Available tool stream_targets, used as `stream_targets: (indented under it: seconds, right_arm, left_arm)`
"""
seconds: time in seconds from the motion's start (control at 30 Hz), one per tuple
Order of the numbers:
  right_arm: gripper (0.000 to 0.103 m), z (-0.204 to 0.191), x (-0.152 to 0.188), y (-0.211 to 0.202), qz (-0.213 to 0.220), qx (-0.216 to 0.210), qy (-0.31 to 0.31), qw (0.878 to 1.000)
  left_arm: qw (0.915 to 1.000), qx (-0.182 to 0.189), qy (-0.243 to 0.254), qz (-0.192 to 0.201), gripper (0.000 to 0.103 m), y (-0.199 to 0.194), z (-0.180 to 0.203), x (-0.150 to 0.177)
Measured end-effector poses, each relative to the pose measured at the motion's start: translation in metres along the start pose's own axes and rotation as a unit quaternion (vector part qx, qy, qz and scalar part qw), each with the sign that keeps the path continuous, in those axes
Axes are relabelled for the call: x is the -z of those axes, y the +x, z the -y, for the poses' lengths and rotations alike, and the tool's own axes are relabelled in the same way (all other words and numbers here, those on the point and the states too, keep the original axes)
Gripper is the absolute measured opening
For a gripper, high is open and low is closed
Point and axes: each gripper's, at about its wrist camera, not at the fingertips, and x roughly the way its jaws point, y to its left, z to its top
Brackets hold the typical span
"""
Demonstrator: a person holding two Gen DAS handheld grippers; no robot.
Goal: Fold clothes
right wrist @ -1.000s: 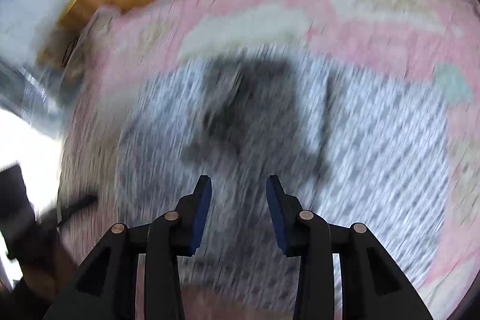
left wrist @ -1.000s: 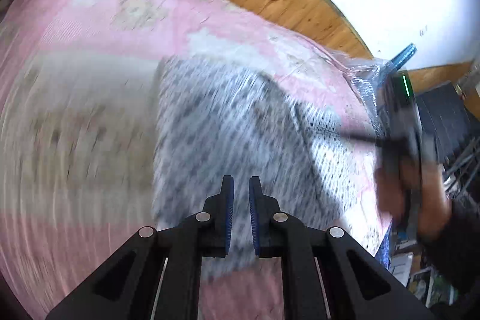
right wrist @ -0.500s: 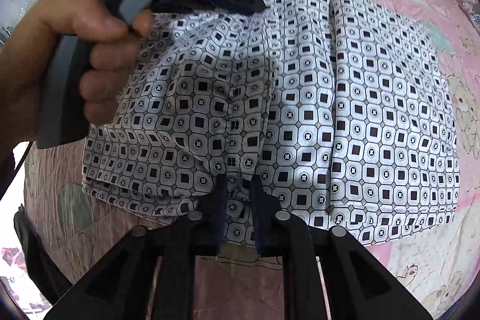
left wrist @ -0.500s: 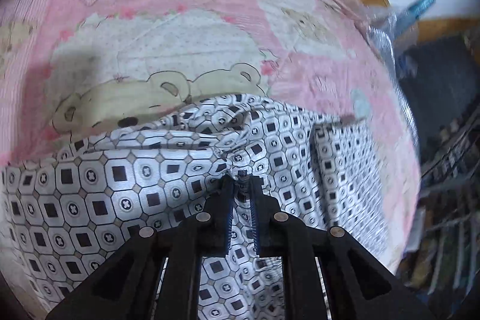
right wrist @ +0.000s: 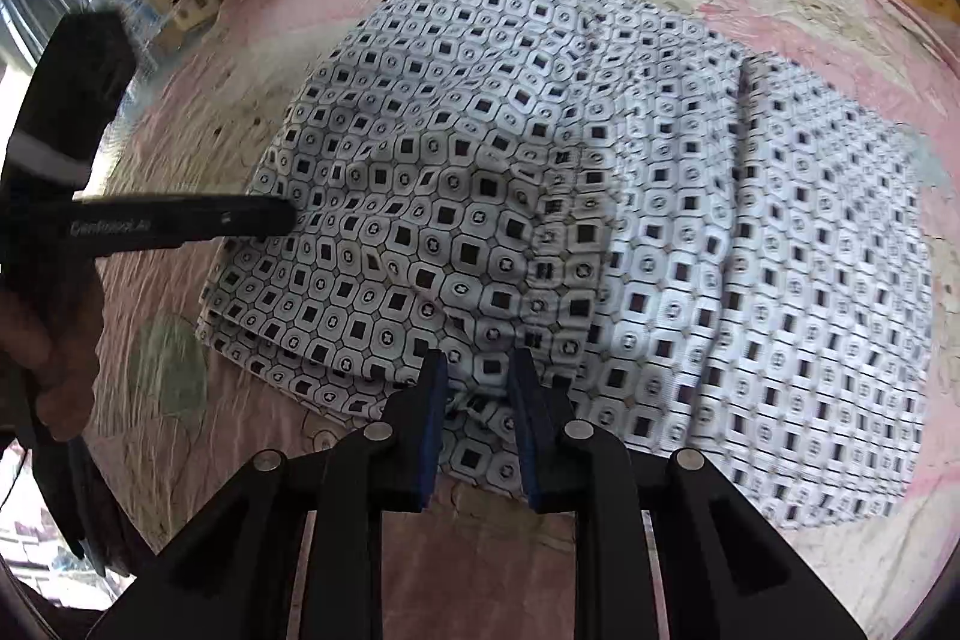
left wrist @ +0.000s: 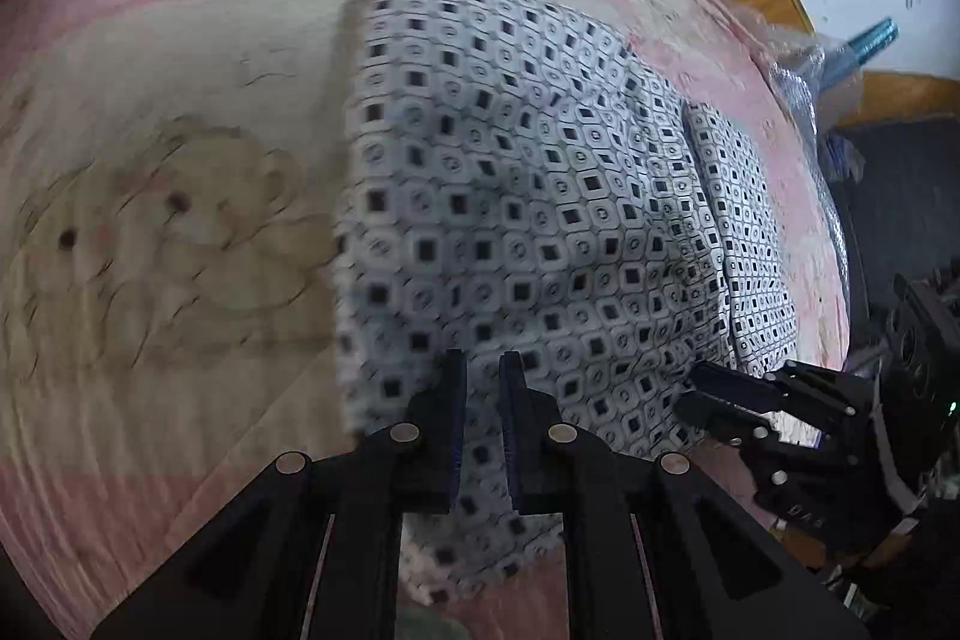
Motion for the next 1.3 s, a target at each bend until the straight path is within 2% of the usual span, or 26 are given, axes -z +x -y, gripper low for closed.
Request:
stream_targets:
  seconds: [0.03, 0.1, 0.13, 0.17, 0.2, 0.23, 0.27, 0.37, 0.47, 0.53, 0.63, 0.7, 0.73, 0.8, 0.83, 0.9, 0.97, 1.0, 1.07, 1.1, 1.13, 1.17, 1.27, 1.3]
  right_arm:
    - [0.03, -0.002, -0.004, -0.009, 0.015, 0.005, 0.013, 1.0]
    - [0.03, -0.01, -0.011, -0.015, 0.019, 0.019, 0.027, 0.999]
    - [0.029, -0.018, -0.014, -0.008, 0.003, 0.024, 0.028, 0.999]
    - [0.02, -0.022, -0.012, 0.0, -0.012, 0.026, 0.029, 0.999]
    - [0.02, -0.026, -0.006, 0.004, -0.018, 0.025, 0.032, 0.999]
    - [0.02, -0.037, -0.009, 0.002, -0.015, 0.023, 0.034, 0.999]
    - [0.018, -0.049, -0.012, -0.001, -0.016, 0.017, 0.03, 0.999]
    - [0.017, -0.074, -0.016, -0.01, -0.014, 0.024, 0.026, 0.999]
    - [0.024, -0.074, -0.017, -0.022, -0.015, 0.011, 0.062, 0.998]
    - [0.026, -0.078, -0.02, -0.045, 0.004, -0.01, 0.083, 0.996]
    - [0.026, -0.094, -0.021, -0.076, 0.043, -0.018, 0.081, 0.996]
    - [0.026, -0.106, -0.013, -0.06, 0.001, -0.023, 0.073, 0.997]
    - [0.026, -0.099, -0.006, -0.056, -0.021, -0.03, 0.075, 0.997]
    - [0.026, -0.051, 0.007, -0.079, -0.008, -0.054, 0.1, 0.993]
    - [0.027, -0.045, 0.008, -0.099, 0.003, -0.055, 0.117, 0.992]
    - [0.038, -0.029, 0.013, -0.143, 0.043, -0.04, 0.139, 0.989]
    - [0.059, -0.014, 0.022, -0.162, 0.072, 0.005, 0.153, 0.986]
    - [0.061, -0.005, 0.026, -0.165, 0.079, 0.03, 0.163, 0.983]
    - [0.061, 0.02, 0.037, -0.171, 0.061, 0.063, 0.186, 0.979]
    - [0.061, 0.033, 0.043, -0.162, 0.047, 0.056, 0.193, 0.979]
    - [0.058, 0.045, 0.05, -0.153, 0.033, 0.049, 0.199, 0.978]
    - [0.035, 0.05, 0.055, -0.145, 0.023, 0.04, 0.2, 0.979]
    - [0.011, 0.019, 0.064, -0.156, 0.036, 0.023, 0.168, 0.985]
    - [0.011, 0.009, 0.064, -0.167, 0.047, 0.022, 0.16, 0.986]
  left_arm:
    - [0.9999, -0.005, -0.006, 0.011, 0.017, -0.005, -0.003, 0.003]
    - [0.9992, -0.018, -0.017, 0.03, 0.028, -0.013, -0.008, 0.009]
    - [0.9986, -0.025, -0.023, 0.039, 0.029, -0.017, -0.011, 0.012]
    - [0.9988, -0.02, -0.027, 0.036, 0.029, -0.015, -0.013, 0.014]
    - [0.999, -0.03, -0.018, 0.029, 0.026, -0.009, -0.013, 0.016]
    - [0.9987, -0.045, -0.005, 0.023, 0.008, -0.004, -0.013, 0.018]
    - [0.9974, -0.067, 0.004, 0.026, 0.004, -0.004, -0.015, 0.018]
    - [0.9972, -0.062, -0.029, 0.03, 0.004, -0.014, -0.038, 0.014]
    - [0.997, -0.075, -0.005, 0.022, 0.004, -0.021, -0.036, 0.011]
    - [0.9964, -0.073, 0.007, 0.043, 0.004, -0.038, -0.026, 0.008]
    - [0.9956, -0.036, 0.019, 0.085, 0.005, -0.064, 0.002, 0.003]
    - [0.9972, -0.022, 0.033, 0.063, 0.012, -0.049, 0.024, -0.002]
    - [0.9986, -0.031, 0.035, 0.026, 0.016, -0.029, 0.029, -0.003]
    - [0.9962, -0.057, 0.033, -0.056, 0.017, 0.016, 0.036, -0.002]
    - [0.9956, -0.065, 0.025, -0.063, 0.017, 0.025, 0.036, -0.002]
    - [0.9963, -0.067, 0.015, -0.052, 0.018, 0.02, 0.04, -0.007]
    - [0.9951, -0.09, 0.02, -0.037, 0.018, 0.01, 0.05, -0.014]
    - [0.9947, -0.095, 0.028, -0.026, 0.018, 0.004, 0.06, -0.019]
    - [0.9943, -0.097, 0.044, -0.01, 0.021, -0.003, 0.083, -0.029]
    - [0.9945, -0.091, 0.052, -0.007, 0.032, -0.002, 0.099, -0.035]
    - [0.9951, -0.075, 0.064, -0.013, 0.047, 0.006, 0.121, -0.042]
    - [0.9953, -0.056, 0.077, -0.02, 0.053, 0.016, 0.145, -0.049]
    - [0.991, -0.015, 0.123, -0.051, 0.056, 0.053, 0.222, -0.069]
    - [0.9879, -0.001, 0.139, -0.07, 0.056, 0.07, 0.247, -0.075]
